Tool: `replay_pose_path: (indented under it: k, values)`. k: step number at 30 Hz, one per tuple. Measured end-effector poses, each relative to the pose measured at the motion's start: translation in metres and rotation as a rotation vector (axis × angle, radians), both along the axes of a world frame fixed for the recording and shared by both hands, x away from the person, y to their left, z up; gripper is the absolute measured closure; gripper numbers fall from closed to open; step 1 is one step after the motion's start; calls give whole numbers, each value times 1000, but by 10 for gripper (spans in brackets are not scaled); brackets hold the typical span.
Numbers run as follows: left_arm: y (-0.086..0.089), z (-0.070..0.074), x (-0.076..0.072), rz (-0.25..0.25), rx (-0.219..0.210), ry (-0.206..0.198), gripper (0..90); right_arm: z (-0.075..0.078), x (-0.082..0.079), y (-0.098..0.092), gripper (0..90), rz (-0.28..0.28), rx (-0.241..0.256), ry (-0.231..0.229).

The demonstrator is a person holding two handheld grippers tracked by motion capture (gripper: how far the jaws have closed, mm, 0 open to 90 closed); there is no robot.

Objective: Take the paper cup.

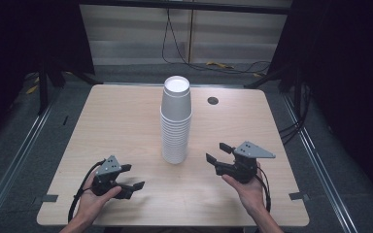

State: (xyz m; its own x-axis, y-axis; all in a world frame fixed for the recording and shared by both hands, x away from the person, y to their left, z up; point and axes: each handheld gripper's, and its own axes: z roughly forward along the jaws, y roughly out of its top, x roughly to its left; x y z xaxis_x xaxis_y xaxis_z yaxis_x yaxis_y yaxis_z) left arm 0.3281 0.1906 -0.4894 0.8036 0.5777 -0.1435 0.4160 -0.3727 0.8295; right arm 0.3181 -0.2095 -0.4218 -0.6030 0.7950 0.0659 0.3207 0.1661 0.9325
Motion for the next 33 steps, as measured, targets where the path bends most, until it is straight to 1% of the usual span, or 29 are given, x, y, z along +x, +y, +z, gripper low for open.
replay_pose_path:
  k: [1, 2, 3, 4, 5, 6, 8, 9, 10, 11, 12, 13, 16, 18, 20, 21, 23, 27, 31, 33]
  values:
    - [0, 0, 0, -2, 1, -2, 174, 0, 0, 0, 350, 0, 0, 0]
    - [0, 0, 0, 1, 2, -3, 174, 3, 1, 1, 352, 25, 6, -15]
    - [1, 1, -1, 0, 0, -4, 174, 11, 3, 4, 353, 56, 17, -37]
    - [1, 1, -1, 2, -3, -3, 174, 11, 3, 4, 353, 56, 17, -37]
    - [2, 1, -1, 3, 1, -7, 174, 17, 5, 5, 350, 71, 46, -45]
    - [2, 1, -1, 4, 1, -8, 173, 19, 6, 7, 338, 73, 43, -52]
    - [1, 1, 0, 6, -4, -4, 174, 22, 7, 8, 322, 72, 39, -47]
    - [0, 1, 0, 4, -4, -5, 174, 27, 10, 11, 293, 78, 40, -43]
    - [1, 1, 0, -2, 2, -9, 174, 29, 11, 13, 293, 79, 33, -35]
    - [0, 1, 0, -2, 2, -10, 174, 31, 12, 16, 236, 94, 30, -21]
    - [-1, 1, -1, -5, 1, -10, 174, 31, 12, 16, 236, 94, 30, -21]
    - [-1, 1, -1, -9, 4, -13, 174, 33, 14, 17, 192, 111, 34, -7]
    - [0, 1, -2, -8, 5, -14, 174, 38, 16, 23, 159, 137, 25, 11]
    - [1, 1, -2, -9, 5, -13, 174, 41, 17, 26, 154, 139, 16, 14]
    - [1, 1, -2, -10, 8, -19, 174, 46, 20, 28, 151, 143, 20, 8]
    - [1, 2, -3, -9, 8, -20, 174, 46, 20, 28, 151, 143, 20, 8]
    - [0, 1, -3, -9, 5, -20, 174, 52, 23, 29, 151, 154, 36, 4]
    - [0, 1, -2, -10, 9, -18, 174, 62, 29, 33, 144, 184, 46, -1]
    - [-1, 0, -2, -11, 9, -15, 174, 73, 35, 37, 143, 207, 41, -7]
    - [0, 0, -2, -12, 9, -14, 174, 77, 37, 39, 143, 217, 36, 1]
